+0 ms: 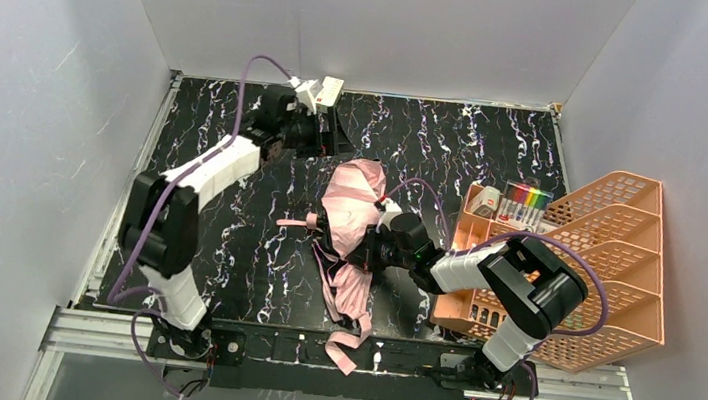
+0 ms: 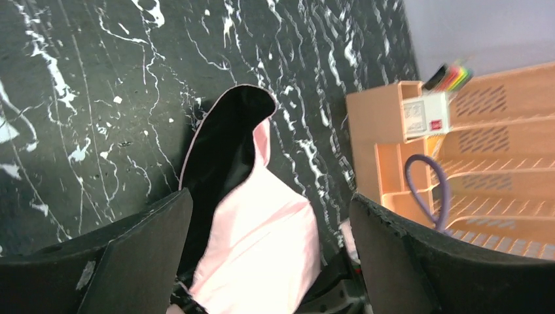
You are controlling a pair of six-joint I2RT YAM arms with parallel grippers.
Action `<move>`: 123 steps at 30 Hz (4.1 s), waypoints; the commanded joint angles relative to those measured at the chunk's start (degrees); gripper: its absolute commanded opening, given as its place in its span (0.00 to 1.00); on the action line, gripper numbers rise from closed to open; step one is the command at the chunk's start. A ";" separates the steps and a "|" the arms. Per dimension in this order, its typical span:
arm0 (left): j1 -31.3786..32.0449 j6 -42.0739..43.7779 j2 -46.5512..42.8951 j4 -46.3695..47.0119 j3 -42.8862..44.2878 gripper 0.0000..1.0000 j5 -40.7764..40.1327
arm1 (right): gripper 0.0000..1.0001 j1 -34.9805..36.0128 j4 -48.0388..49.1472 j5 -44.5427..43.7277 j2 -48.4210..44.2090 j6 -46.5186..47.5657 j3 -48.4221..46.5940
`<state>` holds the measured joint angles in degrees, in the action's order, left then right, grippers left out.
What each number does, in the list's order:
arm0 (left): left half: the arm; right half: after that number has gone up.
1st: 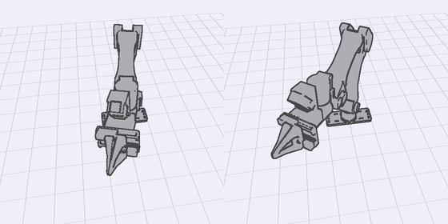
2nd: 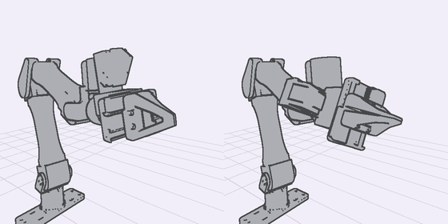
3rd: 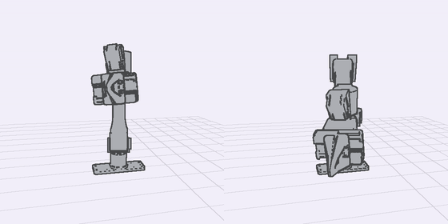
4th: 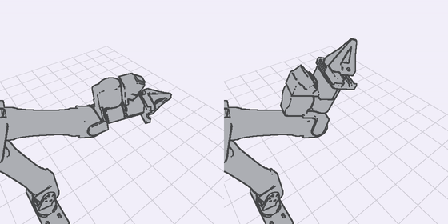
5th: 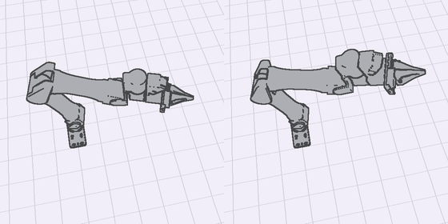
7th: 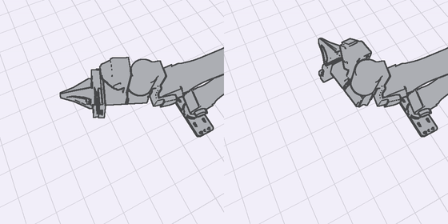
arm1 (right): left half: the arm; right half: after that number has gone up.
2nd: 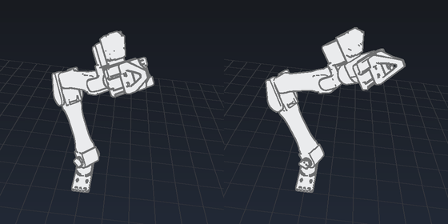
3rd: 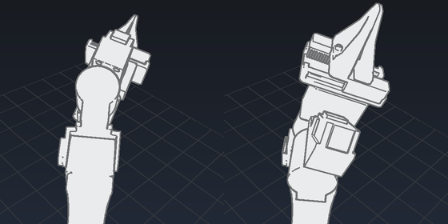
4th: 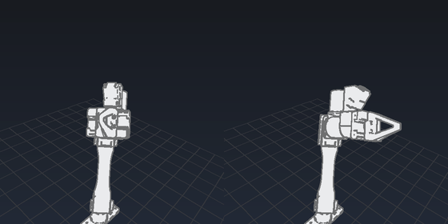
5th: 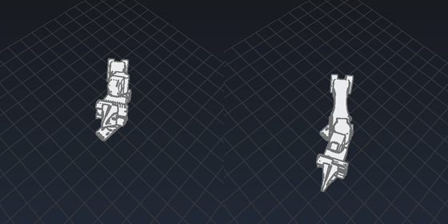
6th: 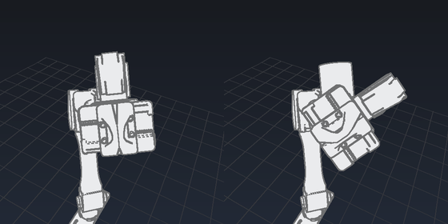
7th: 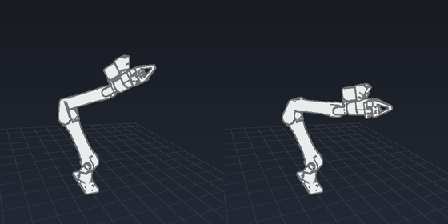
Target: Put away the umbrella
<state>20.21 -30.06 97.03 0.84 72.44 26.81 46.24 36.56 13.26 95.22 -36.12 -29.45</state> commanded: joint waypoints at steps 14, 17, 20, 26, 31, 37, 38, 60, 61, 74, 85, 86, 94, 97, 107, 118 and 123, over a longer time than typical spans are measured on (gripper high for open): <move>2.72 27.22 27.30 -31.62 40.11 0.79 6.54 | 0.00 -0.01 -9.32 -2.25 3.04 3.07 2.45; 4.41 29.75 30.12 -34.88 44.64 0.79 6.01 | 0.00 -0.01 -9.15 -2.19 3.25 3.07 2.63; 6.07 31.64 31.82 -36.15 47.44 0.79 6.43 | 0.00 -0.01 -8.91 -2.18 3.46 3.01 2.82; 8.94 35.86 35.16 -40.56 52.22 0.78 -0.21 | 0.00 -0.01 -8.77 -1.83 3.23 2.98 2.82; 9.06 36.85 35.33 -41.13 51.88 0.73 -3.20 | 0.00 -0.01 -9.28 -1.80 2.89 3.16 2.75; 9.06 37.62 35.39 -41.19 50.99 0.53 -2.03 | 0.00 -0.01 -9.38 -1.57 3.02 3.16 2.82; 9.06 37.55 35.54 -41.14 50.84 0.50 -1.81 | 0.00 -0.01 -9.44 -1.57 2.98 3.16 2.74; 9.12 38.12 36.38 -41.40 48.93 0.20 1.95 | 0.00 -0.05 -9.75 -1.70 2.96 2.90 2.87; 9.12 37.88 36.38 -41.36 49.17 0.14 1.86 | 0.00 -0.01 -9.83 -1.74 2.95 2.90 2.90; 6.88 28.24 26.39 -35.52 48.53 0.00 3.22 | 0.00 -0.01 -10.08 -2.37 3.78 1.87 2.91; 6.51 22.02 13.74 -32.43 38.09 0.00 10.54 | 0.00 -0.02 -9.90 -2.84 4.86 0.54 2.76; 6.51 21.48 12.78 -32.43 37.21 0.00 11.07 | 0.00 -0.01 -9.92 -2.74 4.99 0.52 2.69; 6.40 17.23 6.90 -34.61 32.41 0.00 14.27 | 0.00 -0.01 -9.44 -2.52 6.00 0.01 2.29; 5.53 15.33 6.32 -36.72 32.99 0.00 14.18 | 0.00 -0.05 -9.41 -2.85 6.25 -0.56 2.45; 1.07 -5.48 -4.31 -23.80 22.70 0.00 7.04 | 0.00 -0.01 -9.56 -4.03 6.78 -1.76 2.65; 1.51 -13.62 -13.63 -13.25 8.70 0.00 6.12 | 0.00 -0.01 -8.04 -3.09 8.44 -2.92 2.06; 5.00 -16.31 -22.37 -6.29 -3.85 0.04 0.14 | 0.00 -0.05 -7.52 -2.68 8.64 -4.33 1.52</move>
<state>22.37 -42.54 83.35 -13.98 75.24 30.46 46.04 42.46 13.67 99.55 -41.95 -29.91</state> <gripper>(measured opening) 0.007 0.010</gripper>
